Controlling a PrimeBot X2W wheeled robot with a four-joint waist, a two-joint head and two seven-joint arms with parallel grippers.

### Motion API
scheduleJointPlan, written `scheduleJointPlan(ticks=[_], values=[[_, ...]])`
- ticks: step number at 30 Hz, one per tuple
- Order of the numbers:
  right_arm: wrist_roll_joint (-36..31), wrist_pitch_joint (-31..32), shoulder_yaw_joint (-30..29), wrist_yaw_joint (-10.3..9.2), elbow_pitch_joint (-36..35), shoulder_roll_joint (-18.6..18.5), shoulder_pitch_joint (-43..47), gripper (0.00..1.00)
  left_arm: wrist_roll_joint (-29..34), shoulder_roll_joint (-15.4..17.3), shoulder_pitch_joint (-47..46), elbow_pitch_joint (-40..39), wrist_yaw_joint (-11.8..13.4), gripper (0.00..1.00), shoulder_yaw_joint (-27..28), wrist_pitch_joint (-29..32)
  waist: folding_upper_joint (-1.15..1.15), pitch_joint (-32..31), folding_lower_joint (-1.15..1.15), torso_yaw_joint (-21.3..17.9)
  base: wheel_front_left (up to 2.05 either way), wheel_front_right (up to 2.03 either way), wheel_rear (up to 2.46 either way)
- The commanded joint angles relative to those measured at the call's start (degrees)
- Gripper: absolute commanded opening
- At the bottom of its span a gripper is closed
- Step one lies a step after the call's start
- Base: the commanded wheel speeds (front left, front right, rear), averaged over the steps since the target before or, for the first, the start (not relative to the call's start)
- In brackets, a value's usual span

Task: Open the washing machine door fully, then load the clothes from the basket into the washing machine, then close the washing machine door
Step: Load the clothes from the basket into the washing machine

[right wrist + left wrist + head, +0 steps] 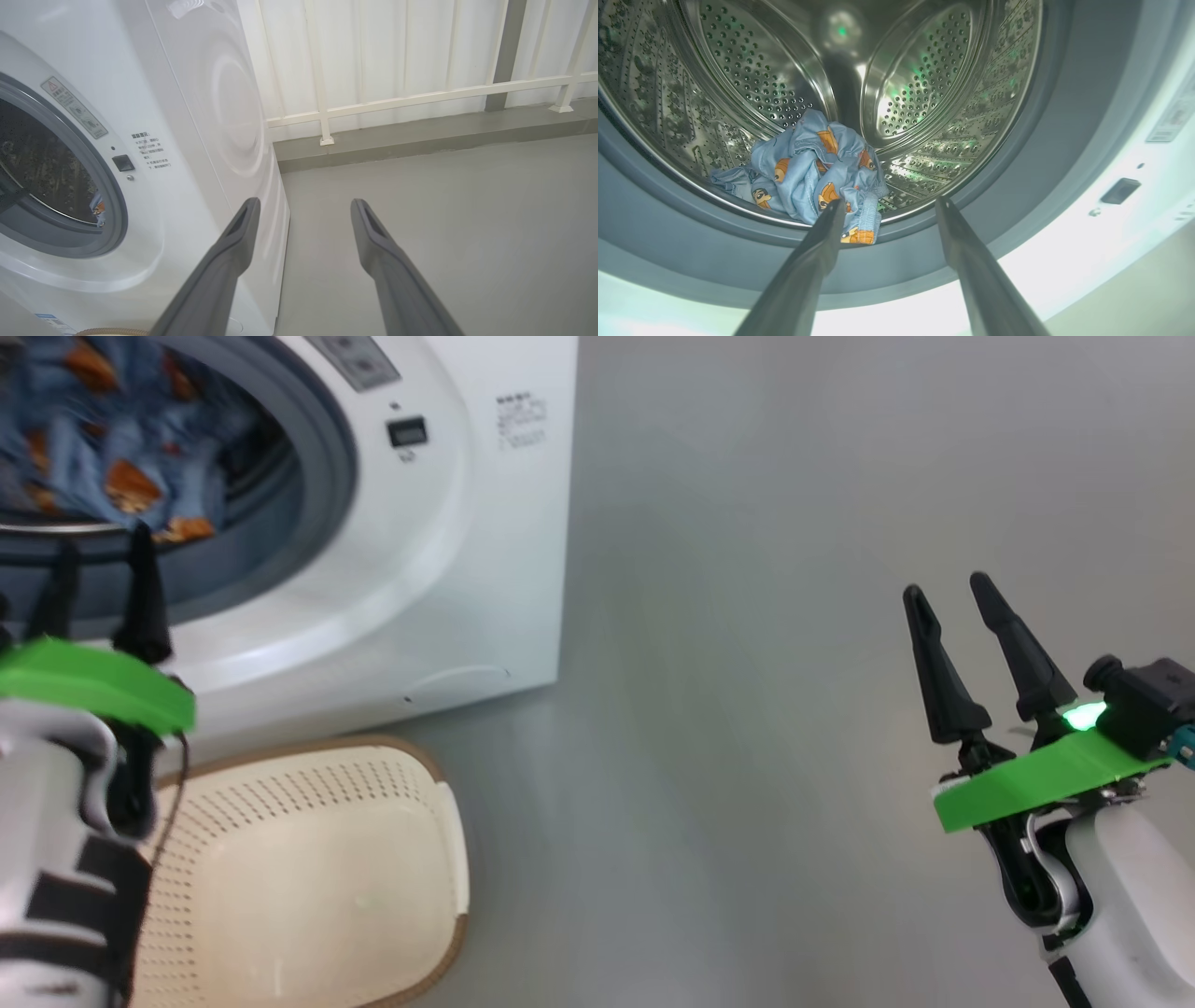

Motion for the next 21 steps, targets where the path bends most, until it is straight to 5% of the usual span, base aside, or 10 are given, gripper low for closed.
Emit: scheduleJointPlan(ticks=[1,21], values=[[0.43,-0.46,1.13,0.26,-1.02,-1.14,0.99,1.0,0.28,2.4,0.67,-1.74,0.15,1.0,1.69,-0.35,0.0,-4.79,0.0,3.23,0.0,0.0,0.0],[0.73,-0.46,0.51,0.26,0.81,-2.36,6.13,1.0,6.3,-2.0,29.65,-28.91,7.88,1.0,4.69,-0.37,0.0,-13.53,0.0,9.78,0.0,0.0,0.0]])
